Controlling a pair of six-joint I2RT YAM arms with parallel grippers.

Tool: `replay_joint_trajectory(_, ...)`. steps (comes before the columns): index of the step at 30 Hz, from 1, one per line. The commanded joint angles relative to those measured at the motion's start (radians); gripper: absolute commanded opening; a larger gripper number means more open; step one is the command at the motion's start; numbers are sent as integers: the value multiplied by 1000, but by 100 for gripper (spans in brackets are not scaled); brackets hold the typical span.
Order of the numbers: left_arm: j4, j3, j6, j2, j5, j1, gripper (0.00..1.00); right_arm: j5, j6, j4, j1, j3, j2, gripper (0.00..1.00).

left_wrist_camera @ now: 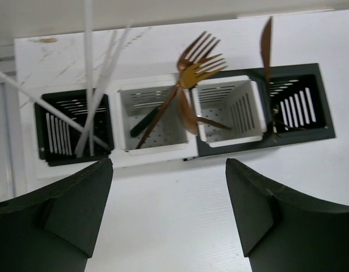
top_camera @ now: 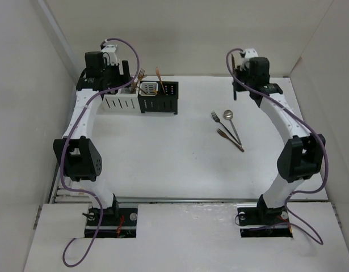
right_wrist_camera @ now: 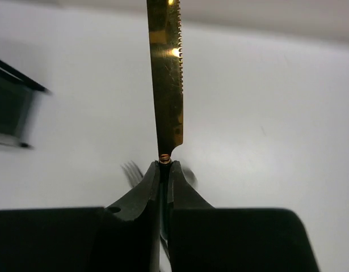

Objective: Sort the eating utensils into containers

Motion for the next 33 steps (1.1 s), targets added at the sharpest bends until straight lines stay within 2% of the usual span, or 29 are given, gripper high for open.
replay_joint_trajectory(1, 4, 51, 10, -52, 60, -6, 78, -136, 20, 351, 130, 84, -8, 0)
replay_joint_trajectory(3, 4, 51, 10, -52, 12, -6, 79, -220, 11, 485, 208, 178, 76, 0)
replay_joint_trajectory(5, 4, 37, 10, -52, -35, -6, 79, -274, 11, 548, 279, 265, 153, 0)
replay_joint_trajectory(9, 4, 11, 30, -70, -90, -6, 79, -302, 20, 638, 374, 562, 369, 0)
replay_joint_trajectory(12, 4, -12, 30, -80, -118, -6, 79, -302, 40, 711, 420, 621, 492, 0)
replay_joint_trajectory(17, 24, -23, 21, -80, -118, 15, 79, -239, 40, 904, 442, 498, 542, 0)
replay_joint_trajectory(23, 24, -32, 20, -80, -118, 24, 79, -213, 49, 964, 442, 335, 542, 0)
replay_joint_trajectory(30, 24, -32, 20, -80, -118, 24, 79, -182, 40, 985, 442, 301, 578, 0)
replay_joint_trajectory(32, 24, -32, 20, -80, -118, 24, 79, -182, 40, 985, 442, 290, 569, 27)
replay_joint_trajectory(33, 24, -32, 20, -80, -118, 24, 79, -182, 40, 985, 442, 274, 553, 45)
